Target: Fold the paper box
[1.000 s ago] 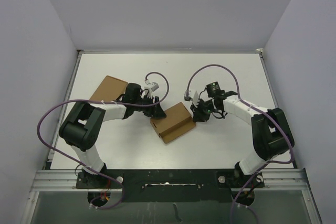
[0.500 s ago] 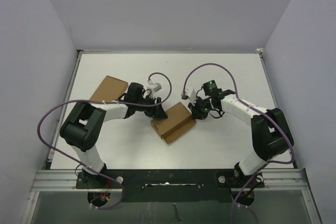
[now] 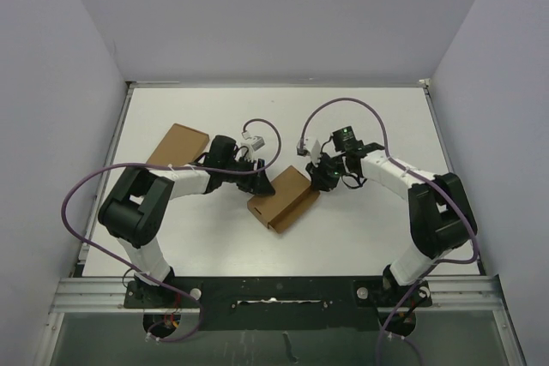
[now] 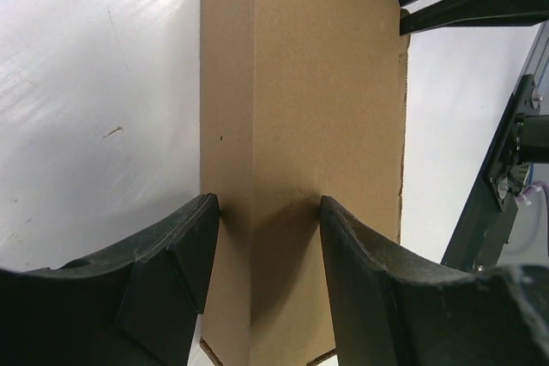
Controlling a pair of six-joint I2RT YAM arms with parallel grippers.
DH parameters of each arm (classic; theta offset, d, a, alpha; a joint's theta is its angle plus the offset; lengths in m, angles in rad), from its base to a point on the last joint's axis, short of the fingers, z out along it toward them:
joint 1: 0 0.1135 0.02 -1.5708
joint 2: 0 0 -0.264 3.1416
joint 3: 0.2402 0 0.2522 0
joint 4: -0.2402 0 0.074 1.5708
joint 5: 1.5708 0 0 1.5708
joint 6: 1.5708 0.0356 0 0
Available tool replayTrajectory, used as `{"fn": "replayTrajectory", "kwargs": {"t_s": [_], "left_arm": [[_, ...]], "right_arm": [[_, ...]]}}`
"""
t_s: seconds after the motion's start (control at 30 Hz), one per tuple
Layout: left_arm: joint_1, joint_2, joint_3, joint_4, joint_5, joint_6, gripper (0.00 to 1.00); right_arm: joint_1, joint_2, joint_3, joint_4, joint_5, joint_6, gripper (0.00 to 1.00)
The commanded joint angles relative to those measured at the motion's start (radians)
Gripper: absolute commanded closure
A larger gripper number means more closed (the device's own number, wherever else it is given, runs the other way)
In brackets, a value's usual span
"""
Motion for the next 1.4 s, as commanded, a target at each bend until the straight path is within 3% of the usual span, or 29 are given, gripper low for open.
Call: {"fn": "replayTrajectory", "kwargs": {"t_s": [0.0,0.23,0.43,0.47,0.57,0.67,0.8,0.83,1.03,1.37], "left_arm": [[0.007,0.002,0.013,0.010,-0.019,-0.037,0.51],[0.016,0.006,0.014,0.006,-0.025,-0.058,0.50],[0.015,-0.006,0.012,0.005,-0.031,-0.072,0.49],[0.015,-0.007,0.012,0.005,-0.031,-0.072,0.49],[0.015,-0.008,0.009,0.006,-0.034,-0.075,0.49],[0.015,-0.005,0.010,0.008,-0.033,-0.075,0.49],[0.015,-0.001,0.009,0.008,-0.028,-0.070,0.50],[0.015,0.000,0.010,0.010,-0.028,-0.068,0.50],[0.015,-0.001,0.007,0.012,-0.016,-0.059,0.50],[0.015,0.009,0.013,0.025,0.003,-0.047,0.50]], "right_arm": [[-0.030,-0.056,0.031,0.027,-0.156,-0.004,0.81],[-0.076,-0.124,0.016,-0.009,-0.239,-0.039,0.63],[-0.157,-0.193,-0.001,-0.091,-0.408,-0.143,0.60],[-0.177,-0.213,-0.013,-0.123,-0.467,-0.207,0.61],[-0.233,-0.296,-0.092,-0.269,-0.617,-0.671,0.66],[-0.267,-0.361,-0.172,-0.410,-0.630,-1.119,0.75],[-0.242,-0.354,-0.217,-0.417,-0.542,-1.289,0.96],[-0.221,-0.338,-0.221,-0.412,-0.504,-1.314,1.00],[-0.078,-0.246,-0.268,-0.272,-0.285,-1.292,1.00],[0.054,-0.161,-0.308,0.024,-0.037,-1.130,1.00]]}}
